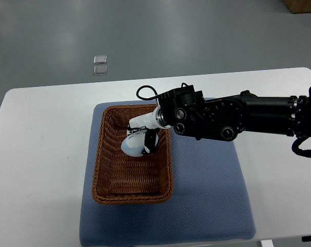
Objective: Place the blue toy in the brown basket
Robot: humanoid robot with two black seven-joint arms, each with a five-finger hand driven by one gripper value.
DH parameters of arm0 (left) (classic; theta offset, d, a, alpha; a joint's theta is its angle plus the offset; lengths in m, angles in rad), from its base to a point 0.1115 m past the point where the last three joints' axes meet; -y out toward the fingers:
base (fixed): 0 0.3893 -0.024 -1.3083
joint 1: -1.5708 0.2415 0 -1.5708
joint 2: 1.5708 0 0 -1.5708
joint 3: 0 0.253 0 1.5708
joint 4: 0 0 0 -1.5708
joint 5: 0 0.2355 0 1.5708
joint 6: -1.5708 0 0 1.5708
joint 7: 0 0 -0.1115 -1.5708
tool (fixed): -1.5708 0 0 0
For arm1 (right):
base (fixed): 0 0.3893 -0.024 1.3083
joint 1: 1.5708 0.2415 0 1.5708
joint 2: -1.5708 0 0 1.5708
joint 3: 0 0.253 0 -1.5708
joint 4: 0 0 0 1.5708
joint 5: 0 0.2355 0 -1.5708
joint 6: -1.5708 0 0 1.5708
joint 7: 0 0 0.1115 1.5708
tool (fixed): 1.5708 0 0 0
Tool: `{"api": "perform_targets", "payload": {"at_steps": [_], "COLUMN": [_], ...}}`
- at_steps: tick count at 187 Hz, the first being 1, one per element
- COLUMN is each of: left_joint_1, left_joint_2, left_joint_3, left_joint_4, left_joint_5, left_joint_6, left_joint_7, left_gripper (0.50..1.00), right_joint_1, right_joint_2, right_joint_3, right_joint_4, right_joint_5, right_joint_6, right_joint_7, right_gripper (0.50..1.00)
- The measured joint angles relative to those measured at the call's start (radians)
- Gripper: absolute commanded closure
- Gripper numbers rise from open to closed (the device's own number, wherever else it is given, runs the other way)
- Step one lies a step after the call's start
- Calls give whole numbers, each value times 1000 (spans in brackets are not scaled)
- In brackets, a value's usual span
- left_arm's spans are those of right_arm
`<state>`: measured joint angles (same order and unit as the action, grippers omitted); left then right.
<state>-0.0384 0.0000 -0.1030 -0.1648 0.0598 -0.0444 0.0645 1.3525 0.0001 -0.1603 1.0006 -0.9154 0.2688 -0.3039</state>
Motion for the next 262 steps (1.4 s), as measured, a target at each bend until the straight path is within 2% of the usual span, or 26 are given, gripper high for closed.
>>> {"api": "perform_targets", "payload": {"at_steps": [63, 82, 105, 133, 153, 177, 198, 219, 244, 262], "left_joint_1": [-1, -2, -6, -6, -6, -6, -6, -6, -6, -6], "left_joint_2": [0, 0, 0, 0, 0, 0, 0, 0, 0, 0], "left_joint_3": [2, 2, 2, 2, 0, -1, 0, 0, 0, 1], "left_joint_4": [1, 2, 7, 10, 10, 10, 10, 10, 10, 10], "left_joint_5": [0, 0, 1, 2, 2, 2, 2, 2, 2, 2], "left_joint_6": [0, 1, 2, 2, 1, 1, 1, 1, 1, 1], "left_joint_7": [0, 0, 0, 0, 0, 0, 0, 0, 0, 0], "left_gripper": [500, 500, 500, 500, 500, 500, 500, 500, 500, 500], "right_joint_1": [47, 70, 62, -76, -251, -475, -605, -659, -678, -681], "right_joint_2": [-8, -66, -181, -316, -358, -336, -265, -199, -173, -149], "right_joint_3": [69, 136, 287, 537, 786, 1086, 1252, 1334, 1371, 1374], "right_joint_4": [9, 18, 33, 27, 19, 2, -51, -158, -287, -341], "right_joint_5": [31, 55, 85, 163, 254, 400, 534, 625, 713, 771], "right_joint_6": [41, 65, 79, 76, 74, 72, 68, 70, 79, 81], "right_joint_7": [0, 0, 1, 20, 68, 121, 146, 189, 273, 318], "right_gripper": [591, 591, 591, 591, 591, 591, 591, 591, 589, 591]}}
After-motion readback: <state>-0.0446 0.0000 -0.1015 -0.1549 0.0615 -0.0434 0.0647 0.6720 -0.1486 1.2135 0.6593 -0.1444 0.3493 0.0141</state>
